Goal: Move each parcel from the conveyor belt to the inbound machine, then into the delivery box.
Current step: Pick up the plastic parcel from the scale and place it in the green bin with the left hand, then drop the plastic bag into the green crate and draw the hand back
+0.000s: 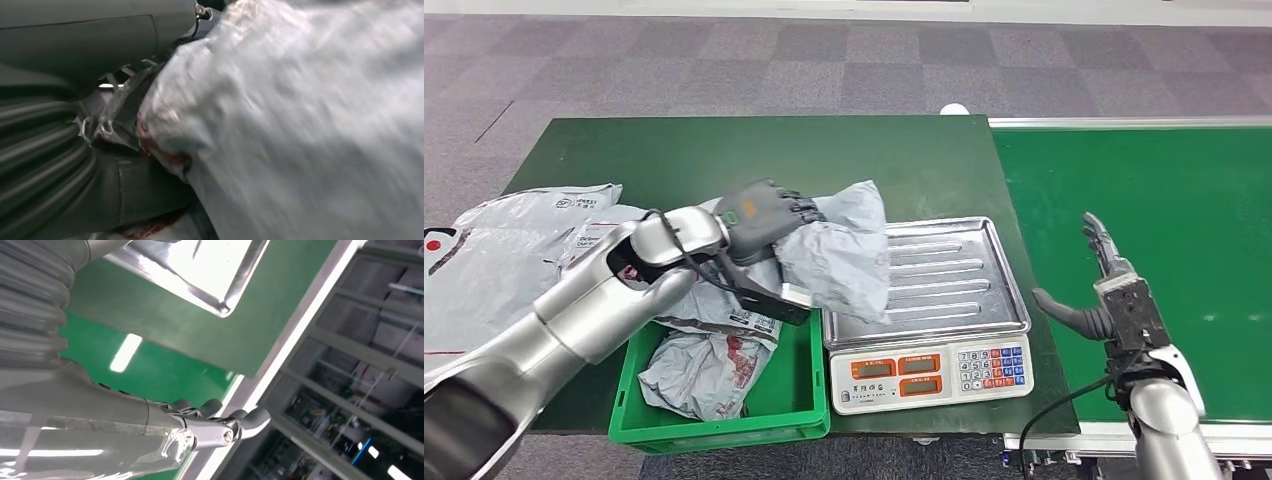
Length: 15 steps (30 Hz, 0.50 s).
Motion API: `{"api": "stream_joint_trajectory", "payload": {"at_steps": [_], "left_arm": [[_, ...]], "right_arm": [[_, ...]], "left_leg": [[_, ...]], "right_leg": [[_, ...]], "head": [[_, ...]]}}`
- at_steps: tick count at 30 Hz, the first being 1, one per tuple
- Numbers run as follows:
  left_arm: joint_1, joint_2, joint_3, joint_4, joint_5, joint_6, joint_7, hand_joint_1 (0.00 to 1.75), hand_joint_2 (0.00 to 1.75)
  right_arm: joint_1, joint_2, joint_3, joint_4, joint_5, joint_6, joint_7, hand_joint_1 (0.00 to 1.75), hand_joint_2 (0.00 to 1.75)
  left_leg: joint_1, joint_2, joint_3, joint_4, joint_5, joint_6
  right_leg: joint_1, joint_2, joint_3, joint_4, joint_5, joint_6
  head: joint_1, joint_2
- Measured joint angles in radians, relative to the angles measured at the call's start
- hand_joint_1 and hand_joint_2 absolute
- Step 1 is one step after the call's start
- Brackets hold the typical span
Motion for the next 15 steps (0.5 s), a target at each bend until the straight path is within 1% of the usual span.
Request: {"api": "stream_joint_trajectory", "payload": {"at_steps": [4, 7, 9, 11, 13, 15], "left_arm": [[0.115, 0.162, 0.110, -0.141, -0.025, 0.016, -0.001, 1.75, 1.75], [0.249, 0.287, 0.213, -0.261, -0.031, 0.043, 0.001, 1.75, 1.75], [0.359, 0.373, 0.302, -0.348, -0.028, 0.056, -0.002, 1.75, 1.75], [0.476, 0.447, 0.403, -0.431, -0.020, 0.056, -0.012, 1.75, 1.75], [0.607, 0.519, 0.524, -0.516, -0.004, 0.045, -0.019, 1.75, 1.75], [0.762, 0.587, 0.673, -0.606, 0.012, 0.020, -0.025, 1.75, 1.75]], "right_arm": [[0.082, -0.010, -0.045, -0.062, -0.006, 0.003, 0.005, 0.00, 1.75], [0.128, -0.012, -0.071, -0.097, -0.004, 0.012, 0.003, 0.00, 1.75], [0.149, -0.014, -0.084, -0.111, -0.003, 0.015, 0.002, 0.00, 1.75], [0.160, -0.022, -0.092, -0.117, -0.007, 0.016, 0.002, 0.00, 1.75], [0.165, -0.040, -0.097, -0.118, -0.022, 0.023, 0.002, 0.00, 1.75], [0.164, -0.062, -0.101, -0.115, -0.040, 0.031, -0.001, 0.00, 1.75]], "left_leg": [[0.000, 0.004, 0.000, -0.001, -0.002, -0.003], [0.001, 0.010, 0.003, -0.002, -0.006, -0.005], [0.001, 0.016, 0.006, -0.002, -0.009, -0.006], [0.001, 0.021, 0.008, -0.002, -0.011, -0.008], [0.001, 0.023, 0.008, -0.002, -0.012, -0.009], [0.001, 0.025, 0.009, -0.002, -0.014, -0.009]], "right_leg": [[0.000, 0.004, -0.001, 0.000, -0.001, -0.002], [0.000, 0.009, -0.001, 0.000, -0.003, -0.004], [0.001, 0.014, 0.000, 0.000, -0.004, -0.006], [0.001, 0.018, 0.000, 0.001, -0.005, -0.006], [0.002, 0.020, 0.000, 0.001, -0.006, -0.007], [0.003, 0.022, 0.000, 0.001, -0.007, -0.008]], "head": [[0.000, 0.000], [0.000, 0.000], [0.000, 0.000], [0.000, 0.000], [0.000, 0.000], [0.000, 0.000]]}}
